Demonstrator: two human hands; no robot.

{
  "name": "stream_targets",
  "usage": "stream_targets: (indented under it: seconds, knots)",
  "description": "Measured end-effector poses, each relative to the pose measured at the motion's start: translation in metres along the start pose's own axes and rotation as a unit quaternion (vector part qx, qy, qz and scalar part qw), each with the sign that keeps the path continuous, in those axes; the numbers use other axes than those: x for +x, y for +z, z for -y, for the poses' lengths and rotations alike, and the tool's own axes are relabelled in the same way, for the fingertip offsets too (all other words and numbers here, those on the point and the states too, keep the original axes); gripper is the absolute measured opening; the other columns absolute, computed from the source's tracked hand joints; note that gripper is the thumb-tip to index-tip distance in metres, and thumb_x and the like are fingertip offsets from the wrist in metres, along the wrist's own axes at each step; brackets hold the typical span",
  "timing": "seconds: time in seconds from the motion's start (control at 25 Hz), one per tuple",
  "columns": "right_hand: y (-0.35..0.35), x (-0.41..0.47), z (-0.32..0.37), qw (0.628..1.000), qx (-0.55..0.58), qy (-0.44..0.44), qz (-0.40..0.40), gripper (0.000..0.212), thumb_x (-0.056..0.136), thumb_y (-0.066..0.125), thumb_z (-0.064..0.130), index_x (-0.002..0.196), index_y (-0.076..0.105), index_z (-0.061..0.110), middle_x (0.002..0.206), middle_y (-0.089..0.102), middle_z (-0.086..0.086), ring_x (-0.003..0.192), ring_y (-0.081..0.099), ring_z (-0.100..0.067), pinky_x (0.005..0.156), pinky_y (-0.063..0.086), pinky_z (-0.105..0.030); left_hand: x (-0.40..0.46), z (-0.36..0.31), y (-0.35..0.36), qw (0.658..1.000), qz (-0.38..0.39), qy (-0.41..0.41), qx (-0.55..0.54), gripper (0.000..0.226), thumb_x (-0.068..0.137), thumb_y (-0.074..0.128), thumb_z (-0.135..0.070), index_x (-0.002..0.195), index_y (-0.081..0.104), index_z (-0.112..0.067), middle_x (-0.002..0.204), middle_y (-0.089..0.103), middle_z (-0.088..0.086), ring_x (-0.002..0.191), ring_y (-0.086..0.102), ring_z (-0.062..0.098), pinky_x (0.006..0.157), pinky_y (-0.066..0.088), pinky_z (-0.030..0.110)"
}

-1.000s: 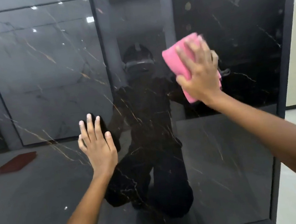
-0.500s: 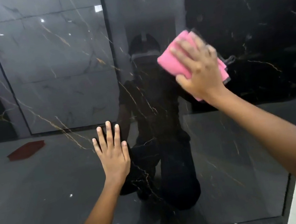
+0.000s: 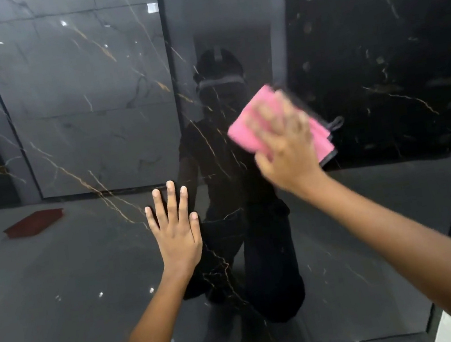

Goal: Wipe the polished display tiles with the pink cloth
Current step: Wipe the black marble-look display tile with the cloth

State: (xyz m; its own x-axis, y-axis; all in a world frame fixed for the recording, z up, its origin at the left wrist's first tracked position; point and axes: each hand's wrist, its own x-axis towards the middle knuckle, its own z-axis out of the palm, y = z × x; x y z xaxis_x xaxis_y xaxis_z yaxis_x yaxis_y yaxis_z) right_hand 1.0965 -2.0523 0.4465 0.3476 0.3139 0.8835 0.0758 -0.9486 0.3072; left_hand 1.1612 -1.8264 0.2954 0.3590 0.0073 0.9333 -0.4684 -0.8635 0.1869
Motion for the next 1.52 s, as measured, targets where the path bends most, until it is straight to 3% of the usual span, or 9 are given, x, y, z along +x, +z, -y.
stream_targets:
  seconds: [0.12, 0.36, 0.64, 0.84, 0.96, 1.16, 1.28, 1.4, 1.52]
  knots:
    - [0.007, -0.043, -0.010, 0.939, -0.075, -0.326, 0.080, 0.063, 0.077, 0.046, 0.033, 0.139, 0.051, 0.024, 0.149, 0.043, 0.000, 0.140, 0.023, -0.030, 0.098, 0.027, -0.044, 0.002, 0.002, -0.002, 1.000, 0.010, 0.004, 0.006, 0.058, 0.099, 0.032, -0.028, 0.154, 0.014, -0.022, 0.163, -0.008, -0.011, 0.150, -0.007, 0.021, 0.120, -0.005, 0.045]
    - [0.011, -0.002, -0.008, 0.995, -0.021, 0.054, -0.076, 0.076, 0.068, 0.057, 0.032, 0.143, 0.045, 0.025, 0.151, 0.038, -0.003, 0.141, 0.024, -0.033, 0.102, 0.024, -0.044, 0.001, -0.004, -0.002, 0.999, 0.013, -0.015, -0.039, 0.057, 0.099, 0.032, -0.024, 0.154, 0.018, -0.021, 0.164, 0.000, -0.005, 0.150, -0.009, 0.021, 0.120, -0.010, 0.045]
    - [0.038, -0.180, -0.011, 0.877, -0.083, -0.434, 0.188, 0.082, 0.063, 0.071, 0.033, 0.140, 0.047, 0.022, 0.147, 0.044, 0.007, 0.143, 0.019, -0.022, 0.118, -0.010, -0.038, -0.014, -0.048, -0.008, 0.995, 0.042, -0.019, -0.084, 0.048, 0.100, 0.033, -0.028, 0.148, 0.032, -0.019, 0.161, 0.019, 0.001, 0.150, -0.004, 0.014, 0.118, -0.013, 0.040]
    - [-0.016, -0.080, -0.163, 0.995, -0.066, -0.073, -0.034, 0.072, 0.075, 0.055, 0.035, 0.144, 0.037, 0.031, 0.150, 0.039, -0.003, 0.142, 0.025, -0.035, 0.105, 0.022, -0.040, -0.019, -0.117, 0.021, 0.994, 0.063, 0.044, -0.072, 0.052, 0.101, 0.033, -0.031, 0.151, 0.024, -0.025, 0.162, 0.013, -0.001, 0.150, -0.005, 0.017, 0.119, -0.011, 0.042]
    - [0.002, -0.085, -0.135, 0.979, -0.015, 0.157, -0.131, 0.078, 0.065, 0.062, 0.029, 0.141, 0.045, 0.024, 0.149, 0.042, -0.006, 0.139, 0.030, -0.036, 0.102, 0.027, -0.043, -0.019, -0.139, 0.037, 0.996, 0.056, 0.027, -0.060, 0.053, 0.101, 0.032, -0.033, 0.153, 0.021, -0.025, 0.163, 0.010, 0.000, 0.150, -0.009, 0.022, 0.118, -0.013, 0.045]
    - [0.050, -0.263, -0.072, 0.969, -0.090, -0.202, 0.110, 0.076, 0.074, 0.059, 0.044, 0.144, 0.032, 0.034, 0.151, 0.030, 0.011, 0.148, 0.010, -0.024, 0.112, 0.012, -0.045, -0.020, -0.140, 0.049, 0.998, 0.027, 0.021, -0.046, 0.054, 0.101, 0.035, -0.033, 0.153, 0.023, -0.025, 0.162, 0.013, 0.004, 0.150, -0.011, 0.023, 0.117, -0.013, 0.046]
    - [0.025, -0.237, -0.128, 0.958, -0.072, -0.249, 0.118, 0.074, 0.076, 0.057, 0.040, 0.145, 0.032, 0.033, 0.151, 0.035, 0.008, 0.143, 0.021, -0.027, 0.116, 0.004, -0.042, -0.011, -0.169, 0.048, 0.997, 0.013, 0.005, -0.079, 0.049, 0.099, 0.039, -0.030, 0.147, 0.033, -0.024, 0.160, 0.021, 0.003, 0.149, 0.005, 0.028, 0.117, -0.010, 0.043]
    - [-0.007, -0.145, -0.211, 0.998, -0.025, 0.043, -0.040, 0.071, 0.074, 0.056, 0.032, 0.142, 0.040, 0.024, 0.148, 0.041, -0.007, 0.139, 0.026, -0.033, 0.110, 0.020, -0.042, -0.004, -0.187, 0.060, 0.997, 0.003, 0.018, -0.071, 0.054, 0.101, 0.038, -0.031, 0.152, 0.022, -0.029, 0.161, 0.013, 0.001, 0.148, 0.004, 0.034, 0.117, -0.008, 0.048]
    - [-0.020, -0.125, -0.246, 0.920, 0.023, 0.350, -0.173, 0.072, 0.076, 0.050, 0.028, 0.146, 0.038, 0.017, 0.154, 0.031, -0.010, 0.142, 0.025, -0.028, 0.110, 0.028, -0.042, -0.008, -0.183, 0.075, 0.998, -0.030, 0.044, -0.027, 0.054, 0.104, 0.034, -0.033, 0.155, 0.015, -0.030, 0.163, 0.003, -0.002, 0.150, -0.007, 0.031, 0.118, -0.006, 0.052]
